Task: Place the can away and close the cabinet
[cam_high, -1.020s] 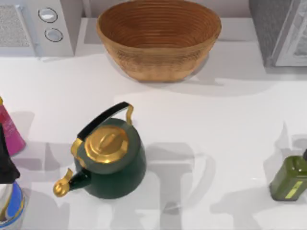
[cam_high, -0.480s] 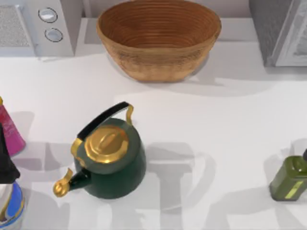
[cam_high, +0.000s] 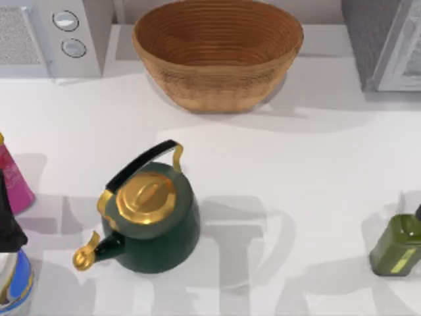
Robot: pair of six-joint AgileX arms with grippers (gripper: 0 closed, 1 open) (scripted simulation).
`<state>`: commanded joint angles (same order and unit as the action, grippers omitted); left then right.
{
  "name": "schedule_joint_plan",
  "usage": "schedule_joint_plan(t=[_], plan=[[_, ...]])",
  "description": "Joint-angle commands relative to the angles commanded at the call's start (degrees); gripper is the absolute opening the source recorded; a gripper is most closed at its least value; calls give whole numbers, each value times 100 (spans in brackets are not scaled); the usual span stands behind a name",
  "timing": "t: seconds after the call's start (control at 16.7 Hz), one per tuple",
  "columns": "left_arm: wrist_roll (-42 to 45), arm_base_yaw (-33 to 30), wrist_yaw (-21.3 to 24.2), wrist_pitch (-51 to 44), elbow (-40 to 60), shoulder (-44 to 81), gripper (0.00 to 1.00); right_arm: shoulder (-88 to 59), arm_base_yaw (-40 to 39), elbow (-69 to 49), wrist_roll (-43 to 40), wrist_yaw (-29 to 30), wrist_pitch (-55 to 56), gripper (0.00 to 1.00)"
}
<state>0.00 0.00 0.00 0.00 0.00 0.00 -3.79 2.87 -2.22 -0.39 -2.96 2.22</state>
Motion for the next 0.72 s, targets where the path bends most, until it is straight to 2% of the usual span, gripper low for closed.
schedule_joint_plan(t=[0.18, 0.72], plan=[[0, 0, 0, 0, 0, 0, 100, -897, 708, -404, -9, -772, 545, 100], [0, 0, 0, 0, 0, 0, 100, -5061, 3519, -1624, 3, -3818, 3305, 100]])
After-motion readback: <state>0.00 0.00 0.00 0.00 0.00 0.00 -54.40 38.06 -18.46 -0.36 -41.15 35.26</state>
